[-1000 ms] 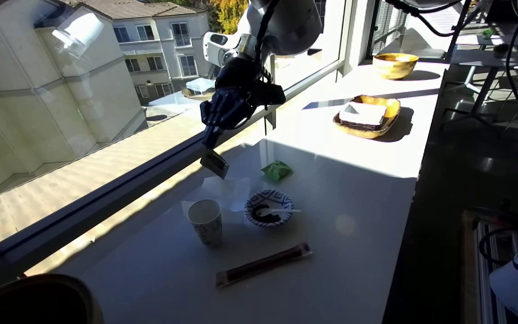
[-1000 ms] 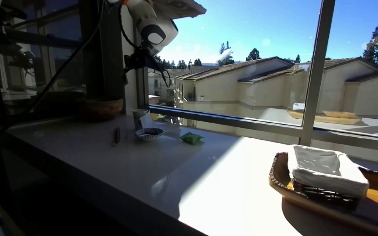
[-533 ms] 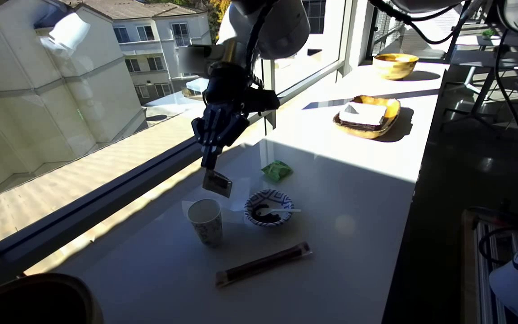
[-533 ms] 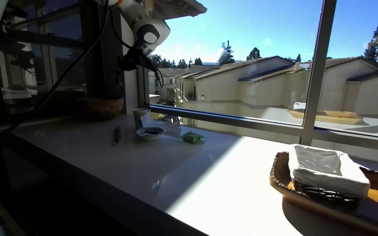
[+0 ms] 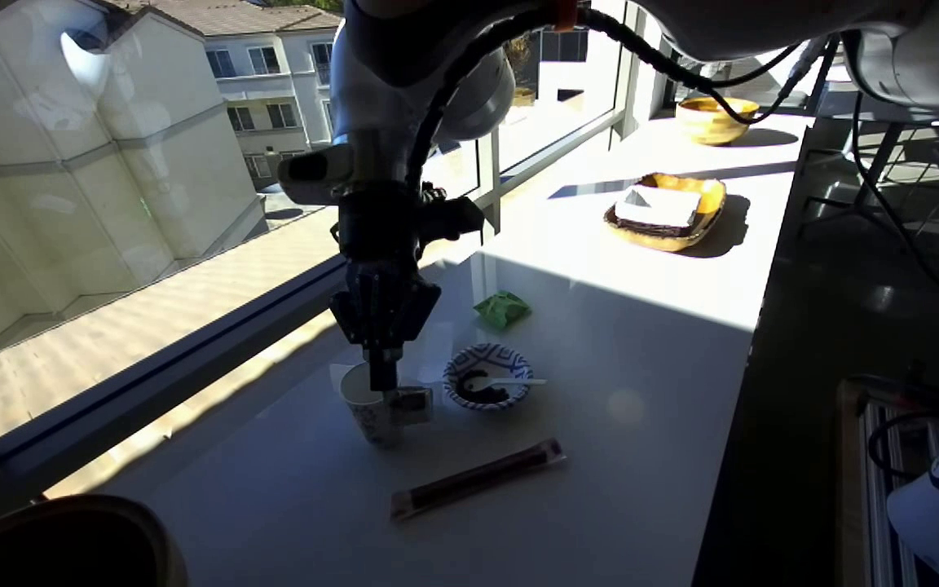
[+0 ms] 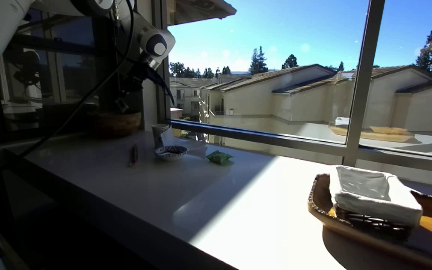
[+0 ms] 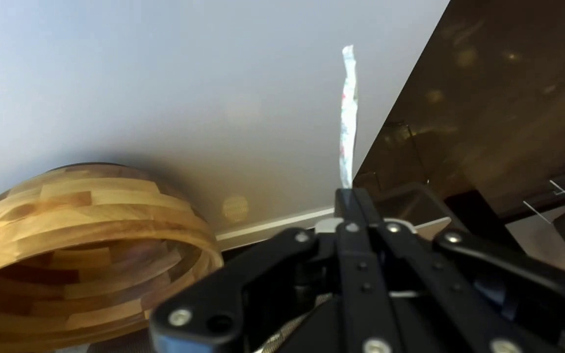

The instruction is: Move the sachet to the left

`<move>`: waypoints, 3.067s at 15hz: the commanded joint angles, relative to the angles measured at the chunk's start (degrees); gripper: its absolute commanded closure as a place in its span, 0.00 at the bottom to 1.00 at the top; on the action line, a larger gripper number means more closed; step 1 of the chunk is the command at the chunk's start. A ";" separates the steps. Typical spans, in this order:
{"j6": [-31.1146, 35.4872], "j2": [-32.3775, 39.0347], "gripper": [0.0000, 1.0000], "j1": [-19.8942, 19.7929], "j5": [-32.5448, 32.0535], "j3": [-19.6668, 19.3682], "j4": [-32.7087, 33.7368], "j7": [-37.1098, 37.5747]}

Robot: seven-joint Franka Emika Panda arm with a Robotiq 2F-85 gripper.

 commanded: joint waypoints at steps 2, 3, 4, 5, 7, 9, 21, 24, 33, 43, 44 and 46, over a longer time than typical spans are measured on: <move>-3.26 5.97 1.00 2.50 -6.98 2.35 6.93 3.70; -3.71 6.92 1.00 3.22 -8.78 2.55 7.65 4.31; -4.02 7.80 1.00 3.91 -10.30 2.70 8.45 5.11; -4.86 8.81 1.00 4.70 -12.23 2.71 9.23 5.72; -5.01 10.41 1.00 5.23 -14.15 3.00 10.58 6.00; -5.49 11.92 1.00 5.46 -15.74 3.02 11.71 6.37; -8.40 21.59 1.00 13.14 -32.43 0.56 22.30 13.12; -8.33 23.54 1.00 14.47 -36.15 0.03 24.35 14.47; -6.67 28.55 1.00 17.31 -42.39 -0.94 30.55 10.97; -3.05 32.35 1.00 19.67 -47.25 -1.25 36.93 0.34; -2.67 32.63 1.00 19.46 -46.67 -0.96 37.20 0.00; -2.57 33.24 1.00 19.18 -45.99 -0.64 37.82 -0.63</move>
